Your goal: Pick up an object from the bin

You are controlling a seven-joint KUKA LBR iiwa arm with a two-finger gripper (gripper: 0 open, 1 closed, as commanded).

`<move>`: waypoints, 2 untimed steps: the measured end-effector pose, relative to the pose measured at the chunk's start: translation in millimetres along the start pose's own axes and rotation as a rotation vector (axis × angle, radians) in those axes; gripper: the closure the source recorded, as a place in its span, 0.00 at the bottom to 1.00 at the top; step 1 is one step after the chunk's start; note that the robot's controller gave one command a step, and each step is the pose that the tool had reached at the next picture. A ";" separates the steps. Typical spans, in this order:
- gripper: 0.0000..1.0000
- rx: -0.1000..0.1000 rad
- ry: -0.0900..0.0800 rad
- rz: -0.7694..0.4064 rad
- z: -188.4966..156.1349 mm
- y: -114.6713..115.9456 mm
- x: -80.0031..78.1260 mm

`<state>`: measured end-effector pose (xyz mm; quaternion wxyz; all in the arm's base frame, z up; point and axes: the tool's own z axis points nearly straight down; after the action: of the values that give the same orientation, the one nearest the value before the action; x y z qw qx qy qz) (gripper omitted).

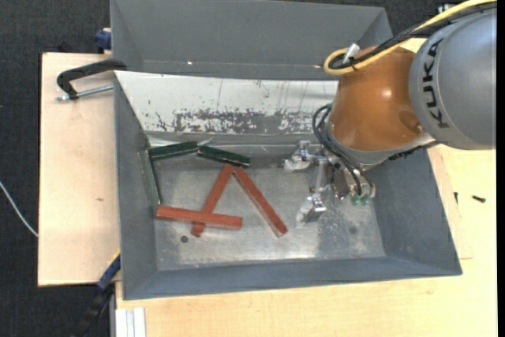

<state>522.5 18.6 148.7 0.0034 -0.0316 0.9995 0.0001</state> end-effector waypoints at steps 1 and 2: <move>1.00 -0.001 0.007 -0.005 64.0 23.5 -4.9; 1.00 -0.001 0.007 -0.005 64.0 23.5 -4.9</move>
Offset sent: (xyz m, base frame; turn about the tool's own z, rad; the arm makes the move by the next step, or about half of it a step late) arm 0.0000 0.0000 0.0000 0.0000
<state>526.3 42.4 84.8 -0.0001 -0.0342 0.9994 0.0006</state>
